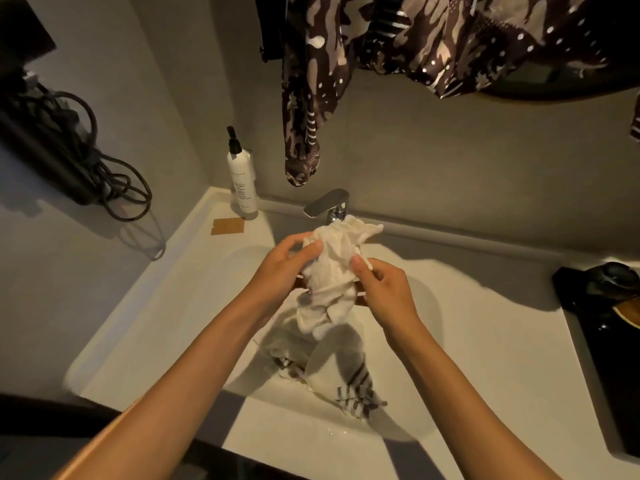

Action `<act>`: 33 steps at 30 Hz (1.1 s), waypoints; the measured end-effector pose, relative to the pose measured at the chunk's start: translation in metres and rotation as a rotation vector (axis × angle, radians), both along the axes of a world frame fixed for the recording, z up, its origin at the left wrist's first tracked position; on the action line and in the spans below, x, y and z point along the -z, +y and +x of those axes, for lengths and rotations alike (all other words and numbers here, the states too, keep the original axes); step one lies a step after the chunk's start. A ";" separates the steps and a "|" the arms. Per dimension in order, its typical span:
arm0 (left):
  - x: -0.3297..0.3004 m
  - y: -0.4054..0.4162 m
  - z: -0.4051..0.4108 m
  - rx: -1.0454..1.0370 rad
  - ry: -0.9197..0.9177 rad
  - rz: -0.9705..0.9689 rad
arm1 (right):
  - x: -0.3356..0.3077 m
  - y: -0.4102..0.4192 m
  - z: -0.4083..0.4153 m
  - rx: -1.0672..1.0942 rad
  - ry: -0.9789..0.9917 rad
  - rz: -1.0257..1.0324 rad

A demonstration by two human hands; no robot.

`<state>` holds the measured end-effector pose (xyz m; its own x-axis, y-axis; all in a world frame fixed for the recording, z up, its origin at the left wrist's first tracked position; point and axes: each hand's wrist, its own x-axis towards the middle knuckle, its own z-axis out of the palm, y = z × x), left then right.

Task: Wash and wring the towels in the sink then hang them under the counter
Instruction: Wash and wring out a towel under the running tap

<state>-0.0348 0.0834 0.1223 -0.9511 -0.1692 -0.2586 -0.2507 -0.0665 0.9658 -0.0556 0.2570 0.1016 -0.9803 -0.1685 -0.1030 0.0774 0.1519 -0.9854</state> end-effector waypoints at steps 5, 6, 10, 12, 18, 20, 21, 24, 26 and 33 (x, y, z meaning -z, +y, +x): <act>0.004 -0.014 0.010 -0.031 0.000 -0.253 | -0.006 0.010 -0.004 0.036 0.054 0.045; 0.007 -0.015 0.011 -0.065 -0.024 -0.252 | -0.009 0.011 -0.003 0.043 0.081 0.057; 0.008 -0.007 0.020 -0.214 0.011 -0.508 | -0.015 0.002 0.000 0.101 -0.041 -0.107; -0.003 0.006 0.028 -0.191 0.168 -0.597 | -0.021 -0.004 -0.001 0.058 -0.172 -0.251; -0.012 0.025 0.030 -0.038 0.118 -0.700 | -0.021 -0.013 0.008 -0.137 -0.253 -0.332; -0.007 0.025 0.035 -0.099 0.205 -0.701 | -0.021 -0.014 0.010 -0.179 -0.264 -0.325; -0.005 0.024 0.037 -0.107 0.233 -0.678 | -0.022 -0.013 0.010 -0.178 -0.263 -0.322; -0.006 0.016 0.039 -0.096 0.217 -0.556 | -0.022 -0.013 0.011 -0.102 -0.193 -0.288; -0.007 0.009 0.036 -0.109 0.146 -0.418 | -0.017 -0.013 0.008 0.003 -0.202 -0.288; -0.022 0.018 0.031 -0.274 0.022 0.509 | -0.015 -0.020 -0.004 0.063 -0.640 -0.328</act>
